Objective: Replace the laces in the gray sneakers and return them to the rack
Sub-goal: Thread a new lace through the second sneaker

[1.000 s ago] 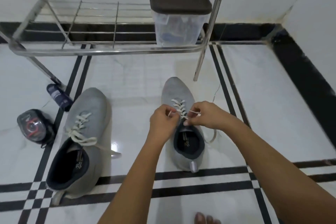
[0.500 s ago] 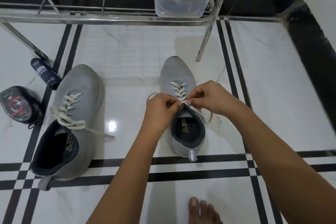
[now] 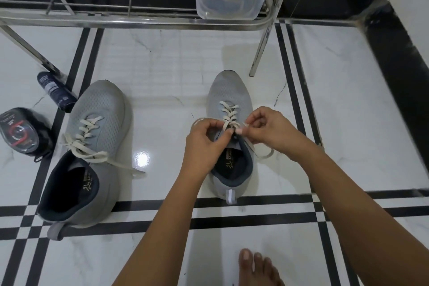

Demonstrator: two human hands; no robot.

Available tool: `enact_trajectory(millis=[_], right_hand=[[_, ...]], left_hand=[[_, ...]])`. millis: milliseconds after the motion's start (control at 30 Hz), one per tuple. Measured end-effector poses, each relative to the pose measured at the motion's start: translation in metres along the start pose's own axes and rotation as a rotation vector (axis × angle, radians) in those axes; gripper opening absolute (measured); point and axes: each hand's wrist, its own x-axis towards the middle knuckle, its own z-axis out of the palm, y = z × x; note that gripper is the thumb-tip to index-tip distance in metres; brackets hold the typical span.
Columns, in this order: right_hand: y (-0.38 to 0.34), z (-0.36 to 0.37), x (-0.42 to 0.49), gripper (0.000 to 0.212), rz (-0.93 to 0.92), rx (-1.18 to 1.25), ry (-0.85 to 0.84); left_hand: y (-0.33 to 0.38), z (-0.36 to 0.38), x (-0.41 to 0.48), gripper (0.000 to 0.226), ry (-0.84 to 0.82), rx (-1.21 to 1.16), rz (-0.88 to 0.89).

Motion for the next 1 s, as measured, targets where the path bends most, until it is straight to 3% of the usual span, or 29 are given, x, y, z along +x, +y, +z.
enact_trajectory(millis=[100, 200, 667, 867, 1000], right_hand=[[-0.002, 0.002, -0.002, 0.022, 0.026, -0.117, -0.072], [-0.004, 0.006, -0.003, 0.013, 0.005, -0.033, -0.080], [0.003, 0.006, -0.004, 0.021, 0.080, 0.798, -0.130], [0.005, 0.006, -0.002, 0.014, 0.120, 0.587, -0.047], [0.002, 0.011, -0.001, 0.010, 0.065, 0.494, -0.004]], left_hand=[[-0.002, 0.003, -0.004, 0.025, 0.009, 0.027, 0.017], [-0.001, 0.007, -0.005, 0.027, 0.036, 0.077, 0.048], [-0.001, 0.011, -0.004, 0.024, 0.076, 0.090, 0.080], [0.009, 0.006, -0.001, 0.014, 0.062, -0.068, -0.118], [0.021, 0.008, 0.012, 0.030, 0.072, -0.105, -0.271]])
